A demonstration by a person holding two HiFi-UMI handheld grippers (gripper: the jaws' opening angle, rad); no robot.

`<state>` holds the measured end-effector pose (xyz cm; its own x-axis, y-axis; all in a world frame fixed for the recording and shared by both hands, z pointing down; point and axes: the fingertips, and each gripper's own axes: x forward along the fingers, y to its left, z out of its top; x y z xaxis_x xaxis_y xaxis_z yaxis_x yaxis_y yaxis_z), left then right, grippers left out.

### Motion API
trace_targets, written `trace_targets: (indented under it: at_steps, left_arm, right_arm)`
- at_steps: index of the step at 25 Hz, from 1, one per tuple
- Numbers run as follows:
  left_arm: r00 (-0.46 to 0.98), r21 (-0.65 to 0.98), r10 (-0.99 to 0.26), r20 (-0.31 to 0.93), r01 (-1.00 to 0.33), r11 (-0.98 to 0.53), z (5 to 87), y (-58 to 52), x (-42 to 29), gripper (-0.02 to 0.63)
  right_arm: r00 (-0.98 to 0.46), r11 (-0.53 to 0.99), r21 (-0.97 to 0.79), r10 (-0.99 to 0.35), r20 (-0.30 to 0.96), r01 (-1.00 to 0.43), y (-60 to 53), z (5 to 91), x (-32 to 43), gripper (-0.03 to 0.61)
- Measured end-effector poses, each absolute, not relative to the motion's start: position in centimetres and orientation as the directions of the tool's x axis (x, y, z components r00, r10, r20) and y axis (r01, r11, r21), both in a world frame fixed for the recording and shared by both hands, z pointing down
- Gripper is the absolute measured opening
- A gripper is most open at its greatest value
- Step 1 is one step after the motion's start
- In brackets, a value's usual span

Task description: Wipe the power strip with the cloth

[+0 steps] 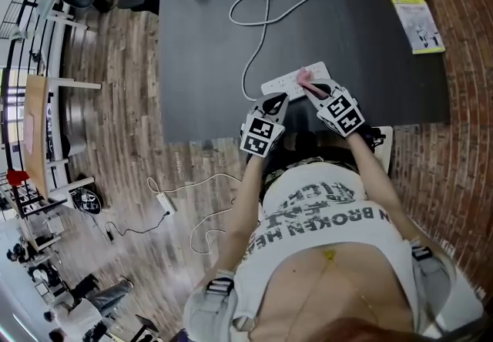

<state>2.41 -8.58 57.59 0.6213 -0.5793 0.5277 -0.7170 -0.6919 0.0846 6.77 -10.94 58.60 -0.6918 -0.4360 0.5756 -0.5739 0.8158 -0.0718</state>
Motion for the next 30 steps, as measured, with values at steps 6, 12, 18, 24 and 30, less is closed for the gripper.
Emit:
trace_targets:
  at_steps: [6,12,18,24,30]
  left_arm:
    - [0.625,0.062,-0.633,0.457,-0.732,-0.679,53.6,-8.8,4.1,0.008]
    - [0.613,0.052,-0.702,0.362,-0.765,-0.641,48.5,-9.1,4.2,0.008]
    - [0.587,0.033,-0.762,0.275,-0.798,-0.602,43.9,-9.5,3.9,0.008]
    - [0.561,0.002,-0.804,0.195,-0.82,-0.572,40.1,-9.7,3.5,0.008]
    - [0.546,-0.017,-0.824,0.151,-0.832,-0.555,37.7,-9.8,3.1,0.008]
  right_arm:
    - [-0.753,0.834,-0.076,-0.449,0.482,-0.546,-10.2,54.7,5.8,0.017]
    - [-0.78,0.83,-0.052,-0.497,0.381,-0.555,-10.4,49.7,5.3,0.017]
    - [-0.802,0.846,0.017,-0.511,0.309,-0.533,-10.2,44.9,4.3,0.017]
    - [-0.806,0.837,0.067,-0.541,0.24,-0.542,-10.4,40.9,3.9,0.017]
    - [-0.802,0.825,0.076,-0.563,0.2,-0.56,-10.8,38.6,4.3,0.017]
